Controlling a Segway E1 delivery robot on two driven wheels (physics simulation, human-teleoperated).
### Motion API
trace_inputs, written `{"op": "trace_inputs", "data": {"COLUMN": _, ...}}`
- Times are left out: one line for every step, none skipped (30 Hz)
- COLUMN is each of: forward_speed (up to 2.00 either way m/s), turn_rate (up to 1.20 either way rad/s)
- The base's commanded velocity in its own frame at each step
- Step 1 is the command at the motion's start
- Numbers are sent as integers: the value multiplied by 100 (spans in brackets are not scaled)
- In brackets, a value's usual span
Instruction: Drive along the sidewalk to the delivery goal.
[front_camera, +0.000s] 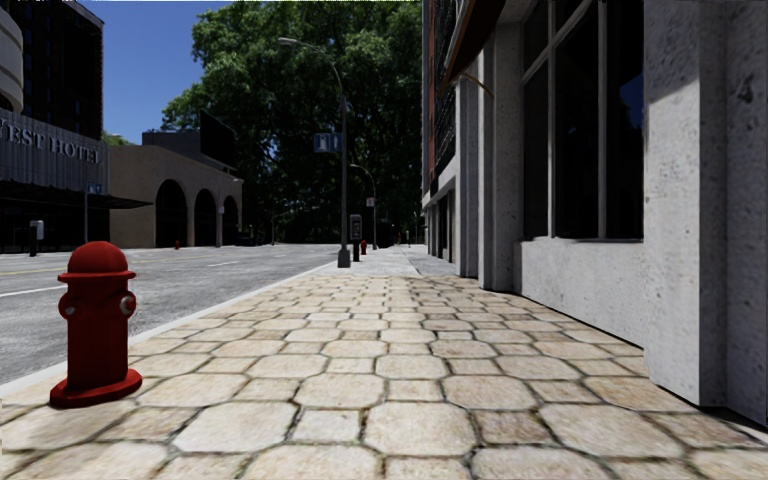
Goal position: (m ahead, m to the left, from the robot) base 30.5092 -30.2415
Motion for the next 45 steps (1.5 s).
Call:
{"op": "trace_inputs", "data": {"forward_speed": 200, "turn_rate": 0}}
{"op": "trace_inputs", "data": {"forward_speed": 200, "turn_rate": 0}}
{"op": "trace_inputs", "data": {"forward_speed": 200, "turn_rate": 0}}
{"op": "trace_inputs", "data": {"forward_speed": 200, "turn_rate": 0}}
{"op": "trace_inputs", "data": {"forward_speed": 200, "turn_rate": 0}}
{"op": "trace_inputs", "data": {"forward_speed": 200, "turn_rate": 0}}
{"op": "trace_inputs", "data": {"forward_speed": 200, "turn_rate": 0}}
{"op": "trace_inputs", "data": {"forward_speed": 200, "turn_rate": 0}}
{"op": "trace_inputs", "data": {"forward_speed": 200, "turn_rate": 0}}
{"op": "trace_inputs", "data": {"forward_speed": 200, "turn_rate": 0}}
{"op": "trace_inputs", "data": {"forward_speed": 200, "turn_rate": 0}}
{"op": "trace_inputs", "data": {"forward_speed": 200, "turn_rate": 0}}
{"op": "trace_inputs", "data": {"forward_speed": 200, "turn_rate": 0}}
{"op": "trace_inputs", "data": {"forward_speed": 200, "turn_rate": 0}}
{"op": "trace_inputs", "data": {"forward_speed": 200, "turn_rate": 0}}
{"op": "trace_inputs", "data": {"forward_speed": 200, "turn_rate": 0}}
{"op": "trace_inputs", "data": {"forward_speed": 200, "turn_rate": 0}}
{"op": "trace_inputs", "data": {"forward_speed": 200, "turn_rate": 0}}
{"op": "trace_inputs", "data": {"forward_speed": 200, "turn_rate": 0}}
{"op": "trace_inputs", "data": {"forward_speed": 200, "turn_rate": 0}}
{"op": "trace_inputs", "data": {"forward_speed": 200, "turn_rate": 0}}
{"op": "trace_inputs", "data": {"forward_speed": 200, "turn_rate": 0}}
{"op": "trace_inputs", "data": {"forward_speed": 200, "turn_rate": 0}}
{"op": "trace_inputs", "data": {"forward_speed": 200, "turn_rate": 0}}
{"op": "trace_inputs", "data": {"forward_speed": 200, "turn_rate": 0}}
{"op": "trace_inputs", "data": {"forward_speed": 200, "turn_rate": 0}}
{"op": "trace_inputs", "data": {"forward_speed": 200, "turn_rate": 0}}
{"op": "trace_inputs", "data": {"forward_speed": 200, "turn_rate": 0}}
{"op": "trace_inputs", "data": {"forward_speed": 200, "turn_rate": 0}}
{"op": "trace_inputs", "data": {"forward_speed": 200, "turn_rate": 0}}
{"op": "trace_inputs", "data": {"forward_speed": 200, "turn_rate": 0}}
{"op": "trace_inputs", "data": {"forward_speed": 200, "turn_rate": 0}}
{"op": "trace_inputs", "data": {"forward_speed": 200, "turn_rate": 0}}
{"op": "trace_inputs", "data": {"forward_speed": 200, "turn_rate": 0}}
{"op": "trace_inputs", "data": {"forward_speed": 200, "turn_rate": 0}}
{"op": "trace_inputs", "data": {"forward_speed": 200, "turn_rate": 0}}
{"op": "trace_inputs", "data": {"forward_speed": 200, "turn_rate": 0}}
{"op": "trace_inputs", "data": {"forward_speed": 200, "turn_rate": 0}}
{"op": "trace_inputs", "data": {"forward_speed": 200, "turn_rate": 0}}
{"op": "trace_inputs", "data": {"forward_speed": 200, "turn_rate": 0}}
{"op": "trace_inputs", "data": {"forward_speed": 200, "turn_rate": 0}}
{"op": "trace_inputs", "data": {"forward_speed": 200, "turn_rate": 0}}
{"op": "trace_inputs", "data": {"forward_speed": 200, "turn_rate": 0}}
{"op": "trace_inputs", "data": {"forward_speed": 200, "turn_rate": 0}}
{"op": "trace_inputs", "data": {"forward_speed": 200, "turn_rate": 0}}
